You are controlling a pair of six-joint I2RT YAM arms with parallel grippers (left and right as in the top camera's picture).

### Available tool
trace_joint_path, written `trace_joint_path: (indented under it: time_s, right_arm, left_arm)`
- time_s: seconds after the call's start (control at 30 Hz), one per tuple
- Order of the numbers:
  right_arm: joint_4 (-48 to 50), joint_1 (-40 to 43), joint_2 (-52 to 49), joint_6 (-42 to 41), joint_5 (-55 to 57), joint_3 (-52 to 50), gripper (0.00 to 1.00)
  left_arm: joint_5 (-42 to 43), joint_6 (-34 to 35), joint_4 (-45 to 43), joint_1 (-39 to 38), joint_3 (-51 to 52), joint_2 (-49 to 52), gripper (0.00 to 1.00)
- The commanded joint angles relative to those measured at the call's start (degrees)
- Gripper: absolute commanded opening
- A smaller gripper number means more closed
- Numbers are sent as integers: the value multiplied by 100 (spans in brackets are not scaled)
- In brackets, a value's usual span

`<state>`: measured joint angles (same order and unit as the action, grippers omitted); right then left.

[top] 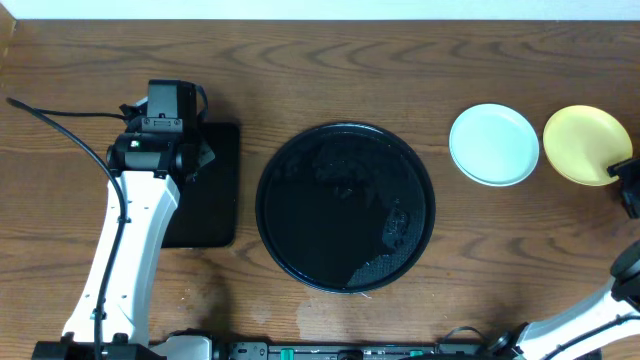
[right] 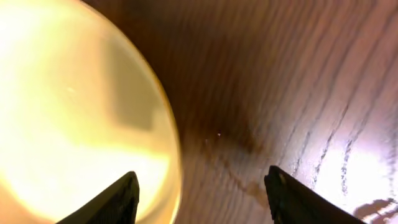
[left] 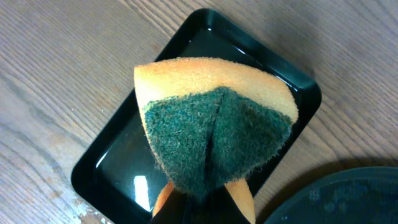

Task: Clean dirty plates on tray and stack at the side
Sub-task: 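Grip the yellow plate rim and lift it onto the green stack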

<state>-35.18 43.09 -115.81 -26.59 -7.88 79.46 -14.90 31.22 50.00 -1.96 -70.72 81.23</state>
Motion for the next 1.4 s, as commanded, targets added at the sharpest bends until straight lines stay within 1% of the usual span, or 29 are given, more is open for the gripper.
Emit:
trace_joint_path:
  time_s: [0.0, 0.13, 0.4, 0.47, 0.5, 0.53, 0.57, 0.6, 0.63, 0.67, 0.83, 1.1, 1.13, 1.27, 1.37]
  right_arm:
    - [-284, -280, -221, 170, 520, 647, 64]
    - [-339, -455, -461, 177, 874, 833, 65]
    - [-686, -487, -1392, 299, 909, 1228, 63]
    - [-693, -487, -1521, 332, 1029, 1231, 62]
    - [-704, -487, -1563, 334, 1080, 1231, 59]
    - [-710, -487, -1604, 350, 1084, 1231, 54]
    - [-713, -487, -1626, 374, 1078, 1231, 44]
    - [-732, -487, -1635, 374, 1064, 1231, 21]
    - [-774, -490, -1635, 372, 1021, 1231, 2]
    - [-782, -490, -1631, 376, 929, 1233, 1]
    - [-927, -472, -1519, 579, 92, 1239, 1]
    - [-885, -463, -857, 1410, -2358, 1239, 1]
    - [-903, -483, -774, 1473, -2479, 1239, 1]
    - [-955, -573, -470, 1467, -2234, 1237, 1]
    - [-970, -608, -247, 1464, -2286, 1237, 1]
  left_arm:
    - [-7, -74, 7, 28, 26, 44, 8]
    - [-9, -74, 7, 28, 26, 44, 8]
    - [-9, -76, 9, 28, 26, 44, 8]
    - [-7, -74, 9, 28, 26, 44, 8]
    - [-7, -74, 9, 28, 26, 44, 8]
    - [-9, -74, 9, 28, 26, 42, 8]
    - [-7, -74, 9, 28, 26, 44, 8]
    - [-7, -74, 9, 28, 26, 44, 8]
    - [-7, -74, 9, 28, 26, 44, 7]
    - [-9, -74, 9, 28, 26, 42, 8]
    - [-7, -74, 11, 28, 26, 42, 8]
    - [-7, -74, 13, 28, 26, 44, 8]
    - [-7, -74, 11, 28, 26, 44, 8]
    - [-7, -74, 11, 28, 26, 44, 8]
    - [-7, -74, 13, 28, 26, 44, 8]
